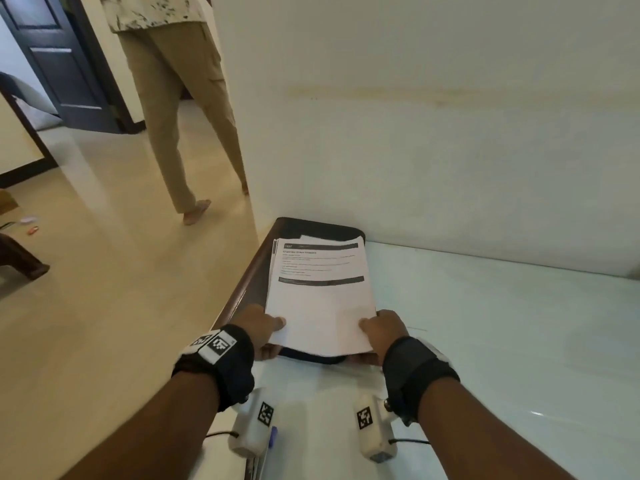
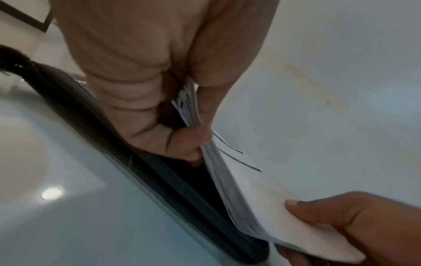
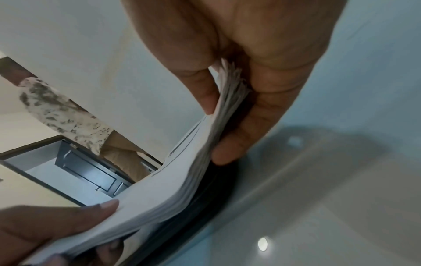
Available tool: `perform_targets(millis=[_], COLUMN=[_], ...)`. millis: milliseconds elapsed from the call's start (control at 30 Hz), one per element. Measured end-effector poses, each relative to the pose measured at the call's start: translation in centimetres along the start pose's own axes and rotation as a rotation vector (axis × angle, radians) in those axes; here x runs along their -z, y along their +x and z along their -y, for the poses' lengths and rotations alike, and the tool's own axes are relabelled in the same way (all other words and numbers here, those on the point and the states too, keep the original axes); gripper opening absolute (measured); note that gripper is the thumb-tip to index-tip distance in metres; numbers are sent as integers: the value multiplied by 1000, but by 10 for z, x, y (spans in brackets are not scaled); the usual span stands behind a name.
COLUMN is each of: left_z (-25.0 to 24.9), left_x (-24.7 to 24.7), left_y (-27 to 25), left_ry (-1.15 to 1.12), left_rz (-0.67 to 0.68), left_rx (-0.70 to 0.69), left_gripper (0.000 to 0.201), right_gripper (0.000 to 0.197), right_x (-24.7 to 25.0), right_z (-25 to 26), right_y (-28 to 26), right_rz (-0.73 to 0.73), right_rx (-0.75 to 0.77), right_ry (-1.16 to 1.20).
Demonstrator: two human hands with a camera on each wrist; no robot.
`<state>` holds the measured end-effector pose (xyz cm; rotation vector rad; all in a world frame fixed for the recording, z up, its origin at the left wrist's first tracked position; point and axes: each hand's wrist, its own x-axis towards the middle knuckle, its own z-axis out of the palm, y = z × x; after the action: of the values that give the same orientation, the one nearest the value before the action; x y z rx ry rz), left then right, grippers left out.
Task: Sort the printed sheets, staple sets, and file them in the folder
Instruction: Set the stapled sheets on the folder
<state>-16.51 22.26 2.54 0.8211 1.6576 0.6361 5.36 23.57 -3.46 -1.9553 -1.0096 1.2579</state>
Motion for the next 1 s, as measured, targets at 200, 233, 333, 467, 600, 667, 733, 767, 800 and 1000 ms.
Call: perform_targets(millis=[200,233,333,467,600,667,733,767,800,1000], left_z=[-1,0,2,6,11,12,11,9,9,24], left_x=[-35,-46,-91,-173,-264,-296,-323,-335,-343,-356], left_y=[-55,-64,-94,-133,-159,-168,-178,-183,-187,-185], left_ry=[-19,2,54,71,15,-13,-18,-11,0,205], left_rz=[26,26,75,201,360,439,510,549,584,637], left_rx=[-105,-147,-249,-331,-290,-239,-187,-158,-129,-140], left_gripper=[13,13,15,18,20,21,24,25,26,68], right_gripper=[16,15,15,19,19,20,20,20,20,16], right_x=[57,70,120,201,288,321,348,360,369,405], right_z=[-6,-12,-39,-82,-121,-139,-157,-166,-174,-209], right_y=[-73,-83,-104,-131,-162,-170,-175,-175,-173,-158], right_rz=[47,45,-33,-233,-409,-469,-522,-546,-564,-648], right_rx=[-48,-39,-18,-29,-29,-28,-33,-41,-50,-139], right_ry=[342,361,388,342,385,395,400,410,416,254])
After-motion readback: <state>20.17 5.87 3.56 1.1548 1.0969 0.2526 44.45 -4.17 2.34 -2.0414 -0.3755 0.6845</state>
